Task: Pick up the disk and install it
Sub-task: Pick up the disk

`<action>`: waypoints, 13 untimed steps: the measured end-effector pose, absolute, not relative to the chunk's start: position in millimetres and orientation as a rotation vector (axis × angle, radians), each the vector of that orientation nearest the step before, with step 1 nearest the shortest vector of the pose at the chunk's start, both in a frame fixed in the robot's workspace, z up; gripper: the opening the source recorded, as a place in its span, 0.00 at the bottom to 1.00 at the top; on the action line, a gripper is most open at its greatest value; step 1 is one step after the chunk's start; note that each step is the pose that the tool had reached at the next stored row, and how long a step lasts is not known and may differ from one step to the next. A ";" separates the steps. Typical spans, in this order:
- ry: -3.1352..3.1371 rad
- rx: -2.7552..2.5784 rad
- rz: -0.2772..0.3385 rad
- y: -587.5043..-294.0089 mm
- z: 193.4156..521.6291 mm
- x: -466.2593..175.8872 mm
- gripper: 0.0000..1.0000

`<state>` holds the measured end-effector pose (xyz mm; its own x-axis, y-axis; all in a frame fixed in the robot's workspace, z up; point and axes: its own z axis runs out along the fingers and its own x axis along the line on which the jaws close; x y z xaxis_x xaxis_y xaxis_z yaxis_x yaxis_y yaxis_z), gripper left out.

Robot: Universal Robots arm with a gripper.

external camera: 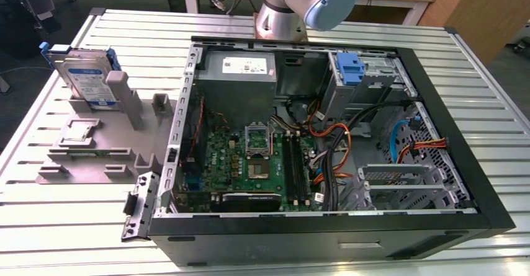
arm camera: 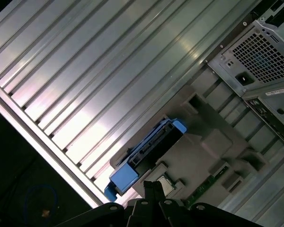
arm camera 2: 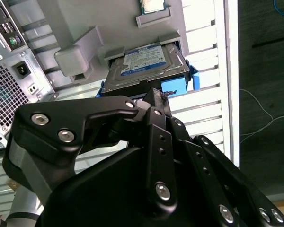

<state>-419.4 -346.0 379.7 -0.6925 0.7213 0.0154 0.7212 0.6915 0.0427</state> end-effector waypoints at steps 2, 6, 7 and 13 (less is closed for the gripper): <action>2.887 1.231 0.071 -346.0 379.7 -419.4 0.11; 2.887 1.231 0.071 -346.0 379.7 -419.5 0.11; 2.886 1.232 0.071 -346.0 379.7 -419.5 0.11; 2.854 1.302 0.071 -345.8 379.6 -419.4 0.11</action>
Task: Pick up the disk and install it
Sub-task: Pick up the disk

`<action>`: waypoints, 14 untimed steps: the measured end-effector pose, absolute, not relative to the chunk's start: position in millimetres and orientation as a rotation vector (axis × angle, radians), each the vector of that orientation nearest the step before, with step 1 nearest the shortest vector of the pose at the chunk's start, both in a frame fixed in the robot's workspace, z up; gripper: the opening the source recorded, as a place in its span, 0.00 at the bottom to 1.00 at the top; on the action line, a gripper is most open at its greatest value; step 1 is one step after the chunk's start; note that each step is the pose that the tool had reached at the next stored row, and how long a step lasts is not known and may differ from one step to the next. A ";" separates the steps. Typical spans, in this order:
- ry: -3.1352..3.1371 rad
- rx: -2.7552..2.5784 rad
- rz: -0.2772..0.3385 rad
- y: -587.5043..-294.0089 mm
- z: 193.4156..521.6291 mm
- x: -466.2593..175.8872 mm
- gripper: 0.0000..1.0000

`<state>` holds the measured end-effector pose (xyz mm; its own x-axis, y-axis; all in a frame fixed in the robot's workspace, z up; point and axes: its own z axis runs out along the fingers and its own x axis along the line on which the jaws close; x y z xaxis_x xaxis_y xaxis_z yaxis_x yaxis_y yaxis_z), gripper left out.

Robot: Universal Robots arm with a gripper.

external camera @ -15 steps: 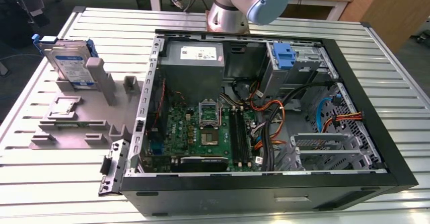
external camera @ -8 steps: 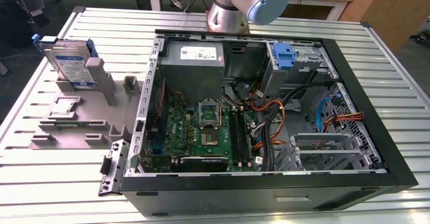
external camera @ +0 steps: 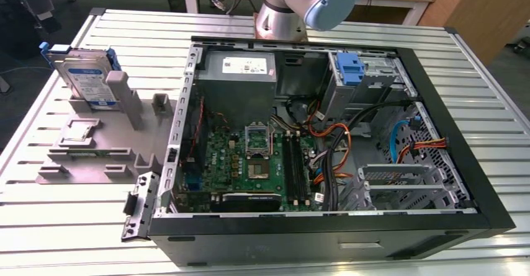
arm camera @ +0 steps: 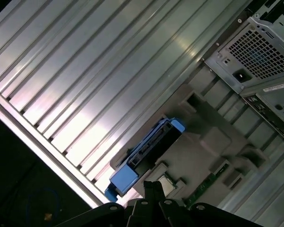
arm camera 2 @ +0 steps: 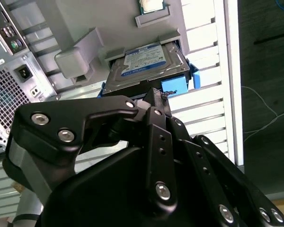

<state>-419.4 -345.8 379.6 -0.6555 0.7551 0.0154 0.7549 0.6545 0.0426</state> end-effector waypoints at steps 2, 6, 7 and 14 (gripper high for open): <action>2.829 1.354 0.071 -345.8 379.5 -419.4 0.11; 2.778 1.451 0.070 -345.8 378.8 -419.5 0.11; 2.764 1.477 0.070 -345.8 378.6 -419.5 0.11; 2.695 1.594 0.069 -344.4 376.7 -419.5 0.11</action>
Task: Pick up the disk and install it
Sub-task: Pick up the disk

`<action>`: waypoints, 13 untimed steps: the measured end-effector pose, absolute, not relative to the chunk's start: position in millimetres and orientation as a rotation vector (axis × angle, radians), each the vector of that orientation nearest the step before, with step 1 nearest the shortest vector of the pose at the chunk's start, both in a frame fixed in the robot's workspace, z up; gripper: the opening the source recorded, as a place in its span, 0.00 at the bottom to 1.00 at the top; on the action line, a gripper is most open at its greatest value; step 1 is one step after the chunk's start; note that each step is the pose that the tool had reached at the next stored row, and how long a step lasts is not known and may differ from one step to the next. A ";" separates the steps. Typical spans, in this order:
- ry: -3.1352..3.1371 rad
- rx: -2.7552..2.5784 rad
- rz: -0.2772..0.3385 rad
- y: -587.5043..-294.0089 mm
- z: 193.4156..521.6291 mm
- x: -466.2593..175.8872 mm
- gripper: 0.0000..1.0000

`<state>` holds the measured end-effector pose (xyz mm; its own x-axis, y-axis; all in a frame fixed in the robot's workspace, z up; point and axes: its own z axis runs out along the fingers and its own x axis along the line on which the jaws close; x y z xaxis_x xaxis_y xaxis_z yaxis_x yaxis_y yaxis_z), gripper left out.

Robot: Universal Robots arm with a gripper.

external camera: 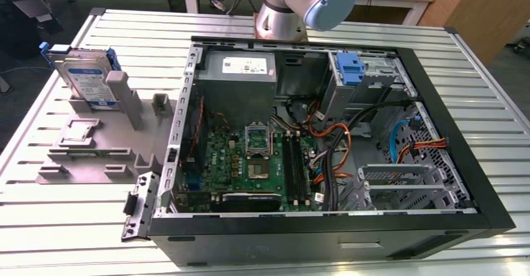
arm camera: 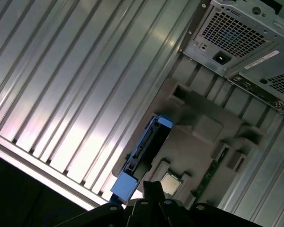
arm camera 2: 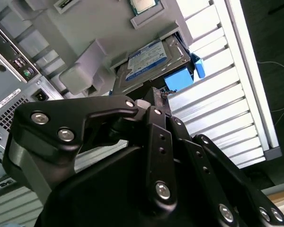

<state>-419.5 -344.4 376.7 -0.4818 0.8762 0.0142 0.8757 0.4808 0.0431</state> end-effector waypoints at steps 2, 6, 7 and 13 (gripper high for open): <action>2.689 1.603 0.070 -344.0 375.2 -419.7 0.11; 2.690 1.605 0.073 -343.7 372.2 -427.5 0.11; 2.690 1.605 0.072 -343.6 371.8 -429.2 0.11; 2.640 1.683 0.072 -341.0 368.6 -429.3 0.29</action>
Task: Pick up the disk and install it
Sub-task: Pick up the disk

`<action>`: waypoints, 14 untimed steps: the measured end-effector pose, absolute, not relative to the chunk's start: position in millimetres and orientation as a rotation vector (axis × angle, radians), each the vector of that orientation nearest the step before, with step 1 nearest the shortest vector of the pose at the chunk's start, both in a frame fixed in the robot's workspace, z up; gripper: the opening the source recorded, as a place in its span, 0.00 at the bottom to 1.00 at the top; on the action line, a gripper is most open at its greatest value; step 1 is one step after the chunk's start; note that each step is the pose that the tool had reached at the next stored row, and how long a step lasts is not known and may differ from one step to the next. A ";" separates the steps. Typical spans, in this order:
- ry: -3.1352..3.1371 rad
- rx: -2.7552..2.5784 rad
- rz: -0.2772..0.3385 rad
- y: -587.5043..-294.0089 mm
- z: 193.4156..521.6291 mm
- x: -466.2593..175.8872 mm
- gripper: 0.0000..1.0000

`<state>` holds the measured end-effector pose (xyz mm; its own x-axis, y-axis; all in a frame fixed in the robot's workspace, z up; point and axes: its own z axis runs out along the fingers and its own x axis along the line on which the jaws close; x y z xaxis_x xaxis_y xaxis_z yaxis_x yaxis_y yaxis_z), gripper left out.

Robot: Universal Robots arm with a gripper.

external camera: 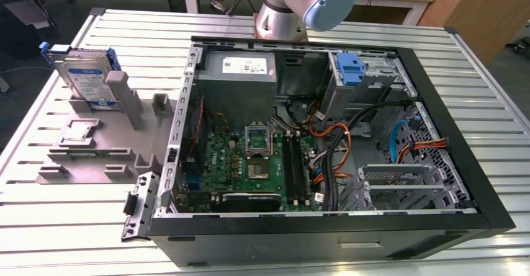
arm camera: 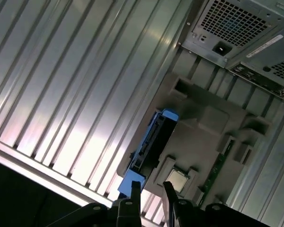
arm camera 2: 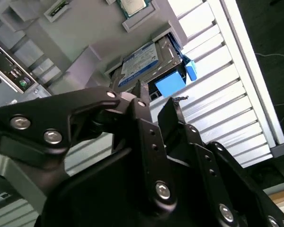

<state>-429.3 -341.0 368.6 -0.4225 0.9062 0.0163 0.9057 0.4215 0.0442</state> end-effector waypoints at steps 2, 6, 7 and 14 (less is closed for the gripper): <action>2.614 1.722 0.072 -341.0 367.5 -429.3 0.35; 2.562 1.796 0.071 -341.0 365.0 -429.3 0.53; 2.546 1.817 0.071 -341.0 363.8 -429.4 0.58; 2.441 1.953 0.070 -341.0 355.3 -429.3 0.71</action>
<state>-429.3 -341.0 355.3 -0.2201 0.9754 0.0163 0.9747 0.2192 0.0440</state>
